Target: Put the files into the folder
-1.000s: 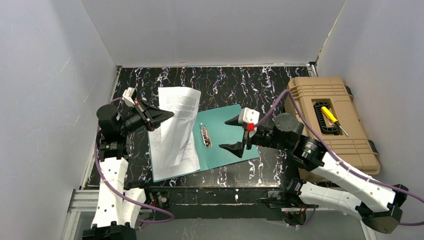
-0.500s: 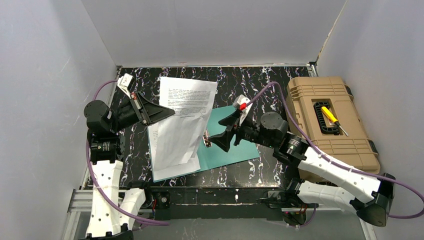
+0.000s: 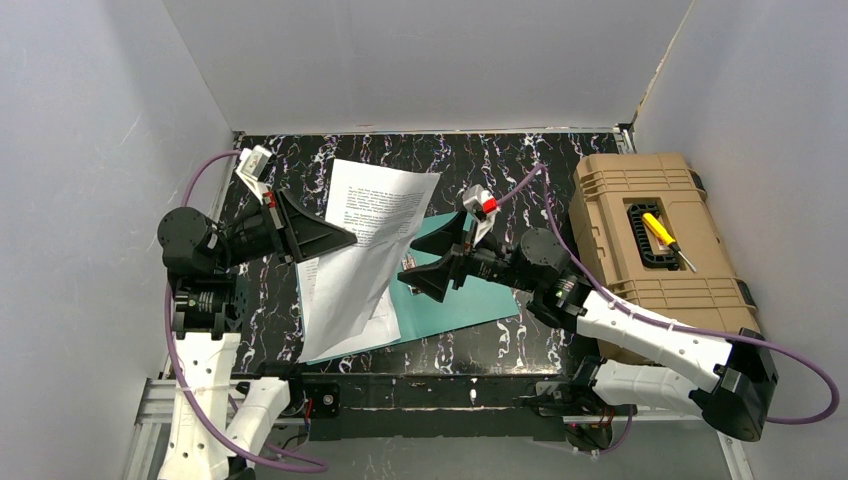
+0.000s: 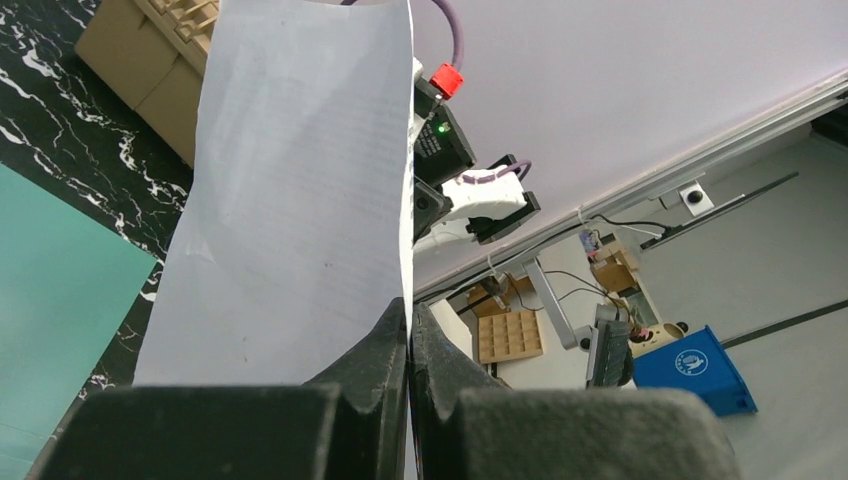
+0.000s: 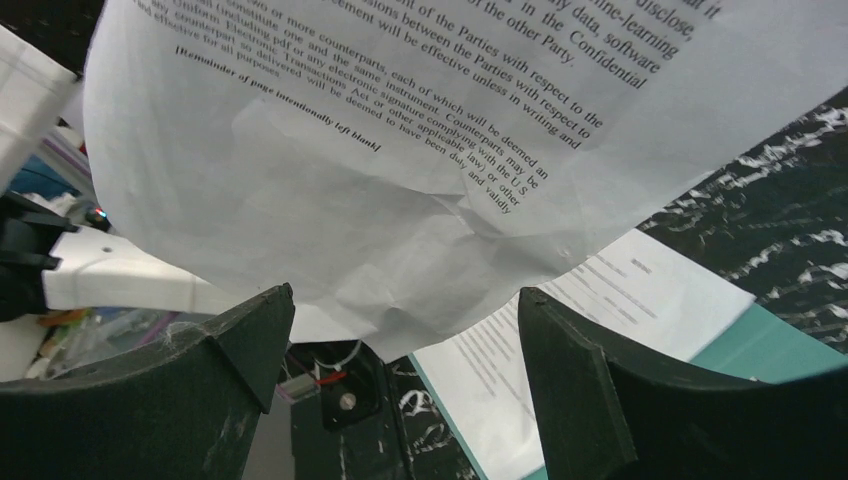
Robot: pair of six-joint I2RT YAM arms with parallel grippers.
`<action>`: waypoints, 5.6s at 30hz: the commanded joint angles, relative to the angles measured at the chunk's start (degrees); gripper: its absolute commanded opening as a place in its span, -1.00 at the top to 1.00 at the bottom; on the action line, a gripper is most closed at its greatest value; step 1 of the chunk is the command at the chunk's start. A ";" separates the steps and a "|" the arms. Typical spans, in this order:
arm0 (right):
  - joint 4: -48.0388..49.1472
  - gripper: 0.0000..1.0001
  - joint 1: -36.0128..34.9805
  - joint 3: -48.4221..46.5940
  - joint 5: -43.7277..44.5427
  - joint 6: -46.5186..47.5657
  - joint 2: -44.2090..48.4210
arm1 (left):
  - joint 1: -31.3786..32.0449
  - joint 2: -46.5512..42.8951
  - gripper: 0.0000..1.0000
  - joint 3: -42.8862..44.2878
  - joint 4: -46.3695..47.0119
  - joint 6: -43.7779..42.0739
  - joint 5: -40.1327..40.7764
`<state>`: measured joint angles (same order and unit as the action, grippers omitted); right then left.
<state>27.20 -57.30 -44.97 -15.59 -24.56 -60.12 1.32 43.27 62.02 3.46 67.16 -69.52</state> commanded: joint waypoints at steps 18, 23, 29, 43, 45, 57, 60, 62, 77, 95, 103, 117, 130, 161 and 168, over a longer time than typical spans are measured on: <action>28.23 -0.78 -0.22 7.20 -3.08 -10.95 0.11 | 0.46 -2.35 1.00 5.05 10.58 7.65 -1.57; 38.39 -0.67 -0.22 8.15 -8.84 -15.45 -1.27 | 0.52 -2.63 1.00 3.86 10.94 7.04 -0.52; 42.26 -0.27 -0.27 8.28 -12.07 -17.89 -0.60 | 0.52 -2.74 1.00 1.85 11.72 6.64 0.72; 31.87 0.20 -0.26 8.16 -11.04 -14.32 5.38 | 0.52 -5.09 1.00 -0.48 11.74 3.41 5.06; 30.36 0.28 -0.20 7.93 -10.91 -13.68 5.88 | 0.52 -5.19 1.00 -0.45 11.74 3.27 5.40; 20.81 0.97 -0.26 5.19 -6.83 -9.96 8.80 | 0.52 -5.94 0.55 -3.61 11.74 2.72 5.93; 13.42 0.97 -0.22 2.92 -5.06 -7.49 9.98 | 0.52 -6.41 0.06 -5.35 9.52 1.16 6.34; 6.30 0.97 -0.23 0.19 -4.21 -4.67 10.51 | 0.47 -6.79 -0.16 -5.55 4.20 -2.24 7.25; -48.74 0.97 -0.16 -21.32 11.70 9.45 5.91 | 0.45 -6.47 -0.84 -1.52 -36.45 -29.57 24.77; -66.42 0.97 16.55 -32.99 3.02 9.37 -11.32 | 1.81 -0.57 -0.97 -12.07 -43.54 -33.56 33.17; -63.62 0.97 25.77 -31.81 -8.99 8.88 -19.46 | 5.04 1.23 -0.96 -15.51 -43.02 -34.37 38.76; -58.53 0.97 31.01 -29.47 -14.08 6.03 -28.08 | 6.06 2.74 -0.96 -18.61 -40.95 -36.26 40.33; -58.23 0.97 32.14 -29.85 -12.81 5.84 -32.51 | 6.21 2.20 -0.96 -19.21 -40.71 -37.01 39.12; -57.85 0.97 32.04 -28.34 -15.93 6.98 -35.37 | 6.68 1.47 -0.97 -19.48 -39.87 -37.10 38.35; -58.61 0.97 30.85 -28.93 -15.66 7.97 -36.58 | 6.81 1.45 -0.96 -19.48 -39.81 -37.10 38.23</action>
<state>-31.44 -25.71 -73.43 -30.24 -17.72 -95.90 7.70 45.43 43.42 -36.40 31.03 -30.02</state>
